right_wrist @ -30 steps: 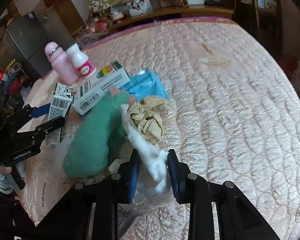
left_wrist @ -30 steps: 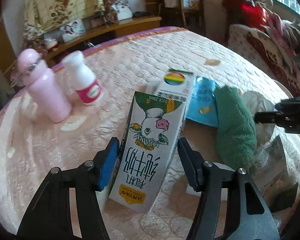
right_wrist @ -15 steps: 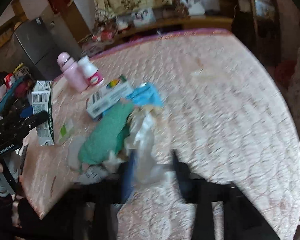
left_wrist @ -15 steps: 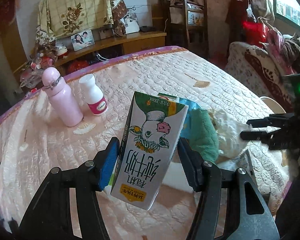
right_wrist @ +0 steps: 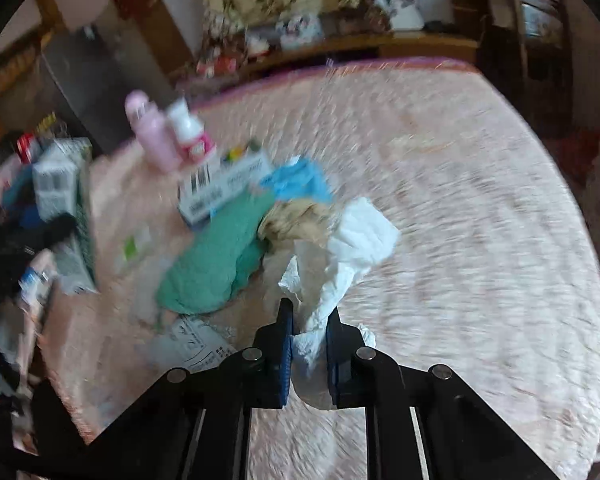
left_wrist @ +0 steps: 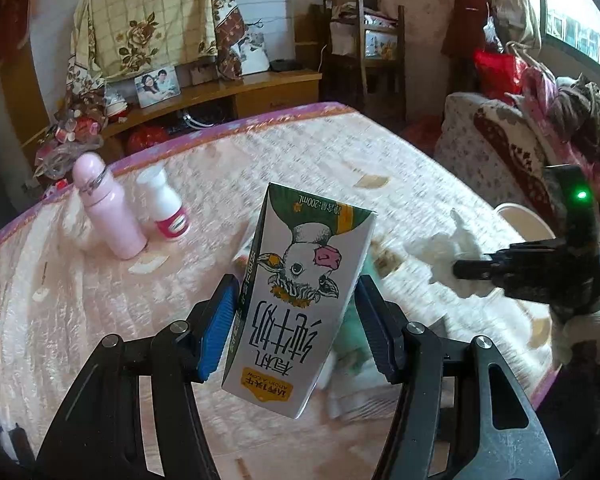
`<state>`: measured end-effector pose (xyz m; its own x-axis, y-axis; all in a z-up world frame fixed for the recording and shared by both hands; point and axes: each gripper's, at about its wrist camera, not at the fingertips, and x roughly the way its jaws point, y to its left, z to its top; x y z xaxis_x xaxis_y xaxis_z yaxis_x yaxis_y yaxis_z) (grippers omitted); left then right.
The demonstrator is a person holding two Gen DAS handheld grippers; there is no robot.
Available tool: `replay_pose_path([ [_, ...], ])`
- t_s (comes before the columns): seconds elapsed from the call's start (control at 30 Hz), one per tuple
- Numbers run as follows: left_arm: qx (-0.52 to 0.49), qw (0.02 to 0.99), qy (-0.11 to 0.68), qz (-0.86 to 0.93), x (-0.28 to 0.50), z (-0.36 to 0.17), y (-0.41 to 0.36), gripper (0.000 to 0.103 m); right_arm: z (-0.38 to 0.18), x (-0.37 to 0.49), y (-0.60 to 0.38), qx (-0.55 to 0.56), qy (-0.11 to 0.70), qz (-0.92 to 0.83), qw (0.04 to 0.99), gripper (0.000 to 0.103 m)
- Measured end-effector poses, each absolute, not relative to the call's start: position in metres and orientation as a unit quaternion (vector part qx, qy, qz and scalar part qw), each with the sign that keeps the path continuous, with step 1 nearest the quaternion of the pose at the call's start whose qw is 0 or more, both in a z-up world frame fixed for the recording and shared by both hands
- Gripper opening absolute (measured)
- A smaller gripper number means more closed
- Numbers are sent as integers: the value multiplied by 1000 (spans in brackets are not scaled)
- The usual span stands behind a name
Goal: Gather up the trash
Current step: 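Carry the carton and tissue with both tools over the white bucket, then open both tools to drop the carton and tissue into the bucket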
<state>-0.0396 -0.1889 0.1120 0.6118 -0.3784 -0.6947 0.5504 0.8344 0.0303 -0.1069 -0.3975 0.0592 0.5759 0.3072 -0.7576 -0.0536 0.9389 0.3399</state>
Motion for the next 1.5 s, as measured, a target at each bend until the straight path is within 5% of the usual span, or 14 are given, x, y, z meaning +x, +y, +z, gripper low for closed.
replay_pose_path([
  [0.7, 137, 848, 372, -352, -111, 133, -415, 58, 125, -242, -572, 165, 372, -36, 913, 13],
  [1.5, 101, 772, 444, -443, -121, 70, -623, 59, 41, -298, -739, 245, 411, -182, 859, 13],
])
